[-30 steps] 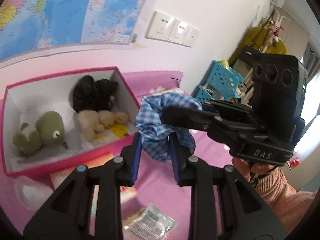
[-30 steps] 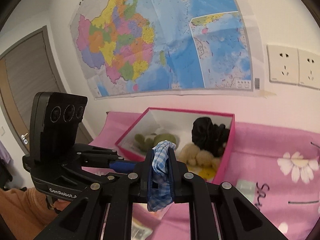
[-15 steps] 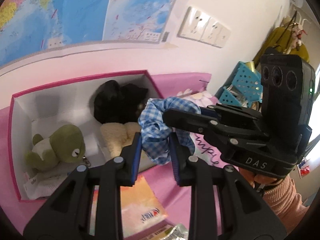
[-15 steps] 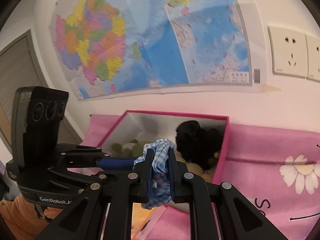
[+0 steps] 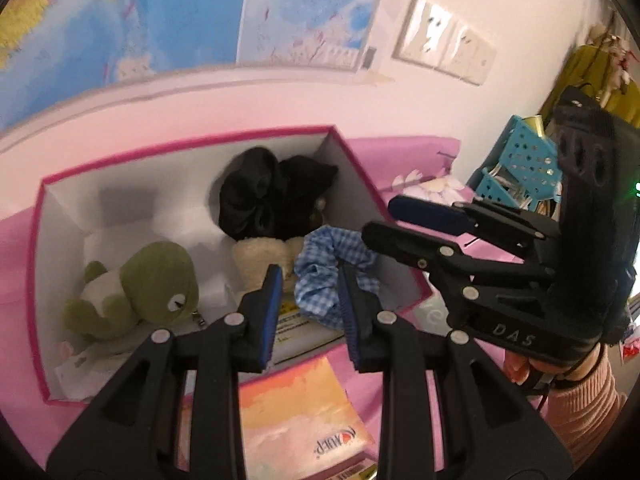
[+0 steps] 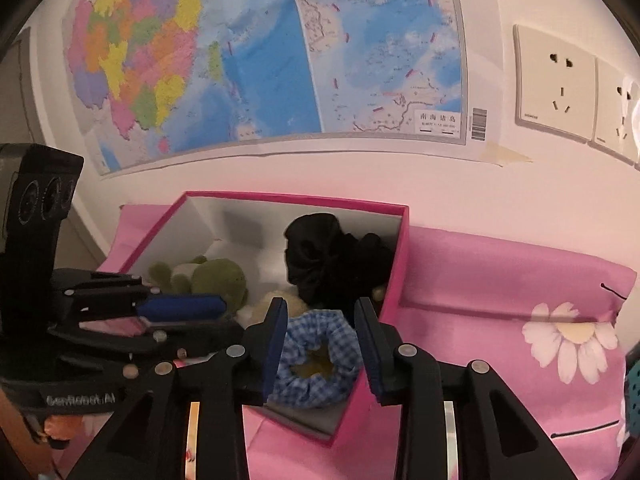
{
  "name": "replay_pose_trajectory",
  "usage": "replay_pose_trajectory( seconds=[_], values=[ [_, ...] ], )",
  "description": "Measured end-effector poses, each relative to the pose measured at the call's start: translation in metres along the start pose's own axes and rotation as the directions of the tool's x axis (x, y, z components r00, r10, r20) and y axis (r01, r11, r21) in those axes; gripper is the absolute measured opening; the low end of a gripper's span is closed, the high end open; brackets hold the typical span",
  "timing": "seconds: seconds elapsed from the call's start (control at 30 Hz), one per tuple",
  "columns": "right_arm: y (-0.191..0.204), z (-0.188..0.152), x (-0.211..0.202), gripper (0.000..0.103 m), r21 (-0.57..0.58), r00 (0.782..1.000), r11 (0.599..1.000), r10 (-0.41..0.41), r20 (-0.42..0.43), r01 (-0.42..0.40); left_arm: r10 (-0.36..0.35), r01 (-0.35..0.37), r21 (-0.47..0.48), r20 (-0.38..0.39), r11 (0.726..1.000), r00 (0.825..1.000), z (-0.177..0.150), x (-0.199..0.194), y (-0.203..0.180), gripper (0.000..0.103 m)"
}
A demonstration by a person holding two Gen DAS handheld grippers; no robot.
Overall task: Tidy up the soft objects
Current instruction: 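Lower the left tool to the clear printed plastic packet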
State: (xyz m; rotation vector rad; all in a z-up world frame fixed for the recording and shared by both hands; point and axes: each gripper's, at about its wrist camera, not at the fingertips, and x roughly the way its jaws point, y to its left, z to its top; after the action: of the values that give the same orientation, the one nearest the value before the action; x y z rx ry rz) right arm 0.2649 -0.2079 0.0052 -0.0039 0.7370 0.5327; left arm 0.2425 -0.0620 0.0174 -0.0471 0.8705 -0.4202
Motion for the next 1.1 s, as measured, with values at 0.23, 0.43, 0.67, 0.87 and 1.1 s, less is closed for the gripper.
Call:
replay_pose_trajectory(
  seconds=[0.23,0.43,0.67,0.87,1.1],
  values=[
    [0.012,-0.016,-0.033,0.039,0.000,0.997,0.997,0.071,0.029,-0.071,-0.046,0.039,0.064,0.119,0.997,0.992,-0.025,-0.057,-0.006,0.036],
    [0.022,-0.032,-0.060,0.045,0.028,0.985,0.985,0.169,0.045,-0.170,-0.072,0.062,0.059,0.177,0.996,0.982,-0.053,-0.096,0.006,0.040],
    [0.040,-0.062,-0.069,0.047,0.038,0.971,0.970,0.240,0.002,-0.240,-0.056,0.053,0.021,0.164,0.998,0.985,-0.099,-0.114,0.025,0.041],
    [0.051,-0.094,-0.074,0.050,0.056,0.959,0.958,0.282,-0.038,-0.280,-0.001,0.004,-0.028,0.113,1.000,0.994,-0.142,-0.123,0.043,0.041],
    [0.056,-0.141,-0.060,0.054,0.124,0.941,0.949,0.307,-0.142,-0.291,-0.026,0.032,-0.085,0.076,0.996,0.997,-0.185,-0.128,0.056,0.041]
  ],
)
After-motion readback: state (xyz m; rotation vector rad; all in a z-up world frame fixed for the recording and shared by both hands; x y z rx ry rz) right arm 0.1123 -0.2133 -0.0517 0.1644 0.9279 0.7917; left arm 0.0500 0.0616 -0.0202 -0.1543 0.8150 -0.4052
